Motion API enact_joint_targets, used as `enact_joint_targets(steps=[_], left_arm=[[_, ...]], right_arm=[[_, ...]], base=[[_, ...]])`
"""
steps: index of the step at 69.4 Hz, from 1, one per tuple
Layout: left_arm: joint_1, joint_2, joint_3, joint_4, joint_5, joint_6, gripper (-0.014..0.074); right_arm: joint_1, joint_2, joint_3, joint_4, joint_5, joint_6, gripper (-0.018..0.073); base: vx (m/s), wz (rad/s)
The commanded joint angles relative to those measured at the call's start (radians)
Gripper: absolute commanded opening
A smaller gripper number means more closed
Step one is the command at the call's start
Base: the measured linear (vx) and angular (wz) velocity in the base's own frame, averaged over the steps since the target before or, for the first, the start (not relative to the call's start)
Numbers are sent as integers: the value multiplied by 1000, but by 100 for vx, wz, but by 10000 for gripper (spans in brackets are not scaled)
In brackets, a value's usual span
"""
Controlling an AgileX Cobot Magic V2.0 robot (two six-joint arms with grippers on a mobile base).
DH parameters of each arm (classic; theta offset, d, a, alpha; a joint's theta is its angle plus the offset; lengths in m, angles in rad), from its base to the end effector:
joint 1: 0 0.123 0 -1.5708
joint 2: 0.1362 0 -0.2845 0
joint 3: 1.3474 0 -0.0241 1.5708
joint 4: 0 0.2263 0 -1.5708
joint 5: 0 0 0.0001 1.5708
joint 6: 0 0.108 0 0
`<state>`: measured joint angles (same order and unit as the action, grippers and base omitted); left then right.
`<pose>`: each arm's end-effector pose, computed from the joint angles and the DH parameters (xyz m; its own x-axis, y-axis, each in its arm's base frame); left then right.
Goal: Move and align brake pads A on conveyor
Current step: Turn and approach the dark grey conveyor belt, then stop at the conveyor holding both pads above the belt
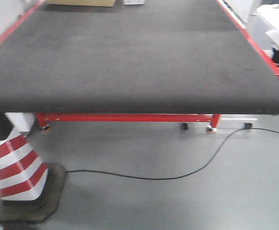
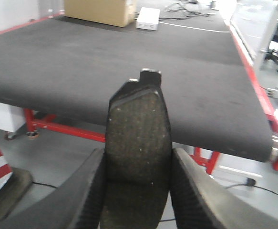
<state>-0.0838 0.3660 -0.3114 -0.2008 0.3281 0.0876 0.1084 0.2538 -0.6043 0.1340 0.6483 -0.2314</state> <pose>0.0784 -0.0136 0.2606 -0.2977 -0.0777 -0.9515 0.1150 0.9865 -0.1166 0.0358 0.0127 0.3268 -0.1789 -0.1438 -0.9733 -0.2101 0.9720 -0.1050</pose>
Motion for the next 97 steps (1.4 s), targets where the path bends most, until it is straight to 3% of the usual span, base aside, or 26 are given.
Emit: enact_joint_targets(steps=[1,97], left_arm=[[-6,4,-31,-11,-99,2,-6],[-6,4,-31,-11,-99,2,-6]], right_arm=[[-4,15,-29,2,-96,-7,-4],[-4,15,-29,2,-95,-7,-4]], base=[[10,-40],[33,-1]])
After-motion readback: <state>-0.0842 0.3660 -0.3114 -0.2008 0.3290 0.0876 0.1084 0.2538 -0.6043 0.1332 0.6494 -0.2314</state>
